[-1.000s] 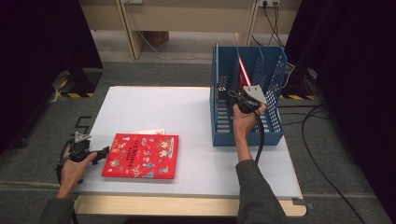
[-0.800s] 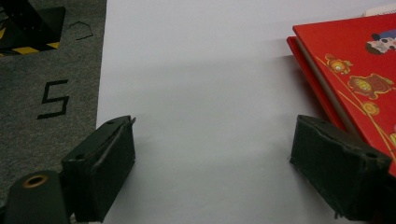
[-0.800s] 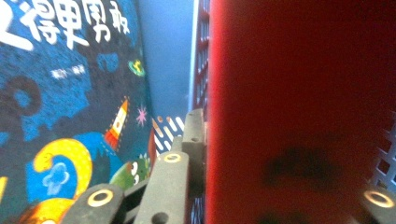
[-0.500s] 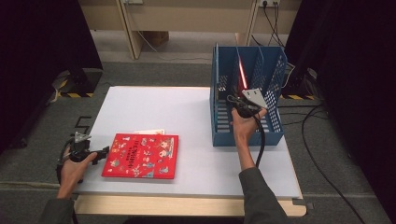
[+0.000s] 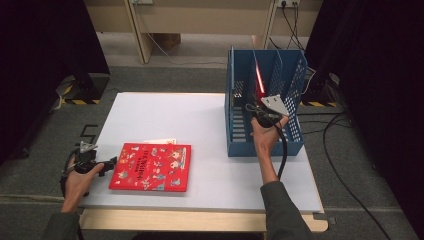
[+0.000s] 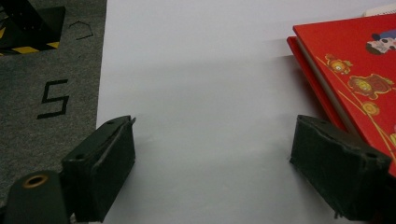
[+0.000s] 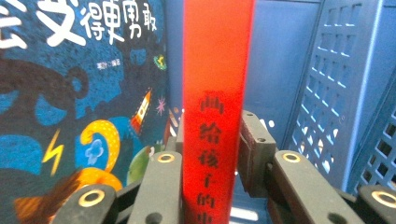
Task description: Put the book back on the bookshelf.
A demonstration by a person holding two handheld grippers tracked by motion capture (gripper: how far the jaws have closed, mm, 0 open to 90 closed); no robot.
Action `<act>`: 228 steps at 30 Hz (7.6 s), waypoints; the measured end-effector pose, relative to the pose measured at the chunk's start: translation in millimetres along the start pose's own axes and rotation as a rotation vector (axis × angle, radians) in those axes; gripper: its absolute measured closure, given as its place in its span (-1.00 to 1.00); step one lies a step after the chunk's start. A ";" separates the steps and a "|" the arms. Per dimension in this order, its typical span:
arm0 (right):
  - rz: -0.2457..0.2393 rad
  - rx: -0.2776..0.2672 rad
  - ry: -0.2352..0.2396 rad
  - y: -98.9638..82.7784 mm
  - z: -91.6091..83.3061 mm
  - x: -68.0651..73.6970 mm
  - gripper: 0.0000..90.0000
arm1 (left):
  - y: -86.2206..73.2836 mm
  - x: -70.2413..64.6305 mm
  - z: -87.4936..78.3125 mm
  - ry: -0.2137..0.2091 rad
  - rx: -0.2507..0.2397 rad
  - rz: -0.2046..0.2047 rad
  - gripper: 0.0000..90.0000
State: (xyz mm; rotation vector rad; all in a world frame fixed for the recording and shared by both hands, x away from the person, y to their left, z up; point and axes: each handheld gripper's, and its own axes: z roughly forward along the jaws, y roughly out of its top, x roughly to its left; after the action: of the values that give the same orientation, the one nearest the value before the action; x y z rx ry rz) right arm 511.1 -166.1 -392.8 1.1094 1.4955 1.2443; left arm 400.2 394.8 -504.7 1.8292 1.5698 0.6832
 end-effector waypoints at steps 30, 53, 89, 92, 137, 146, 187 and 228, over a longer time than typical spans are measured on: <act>0.001 -0.021 0.072 3.1 -83.7 17.2 0.00 | -0.2 0.4 -0.1 -0.004 0.001 -0.004 -0.72; -0.143 0.099 0.461 -33.5 -117.1 131.9 -0.12 | 10.3 -3.9 -22.1 -0.122 -0.049 -0.087 -0.59; -0.160 0.312 0.620 -87.6 -106.3 193.0 -0.17 | 14.0 -34.6 -21.7 -0.297 0.057 -0.053 -0.19; -0.164 0.324 0.623 -89.5 -103.6 197.7 -0.17 | 14.0 -36.4 -21.5 -0.315 0.065 -0.052 -0.19; -0.238 0.439 0.562 -98.7 -99.2 172.8 -0.04 | 26.1 -59.4 -37.2 -0.434 0.043 -0.213 0.07; -0.200 0.413 0.611 -100.4 -100.6 173.6 -0.04 | 28.5 -55.6 -42.8 -0.483 -0.017 -0.320 0.29; -0.404 0.193 0.620 -76.3 -143.2 241.5 -0.16 | 67.4 -116.8 -83.4 -0.591 -0.097 -0.249 0.26; -0.347 0.042 0.431 -43.5 -143.0 206.1 0.52 | 71.6 -92.5 -92.8 -0.677 -0.073 -0.215 -0.47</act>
State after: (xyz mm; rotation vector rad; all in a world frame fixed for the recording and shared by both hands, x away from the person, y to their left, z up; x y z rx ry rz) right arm 322.2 -0.6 -434.8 0.5871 1.9450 1.2552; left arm 365.3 308.3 -388.2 1.5714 1.2296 0.0025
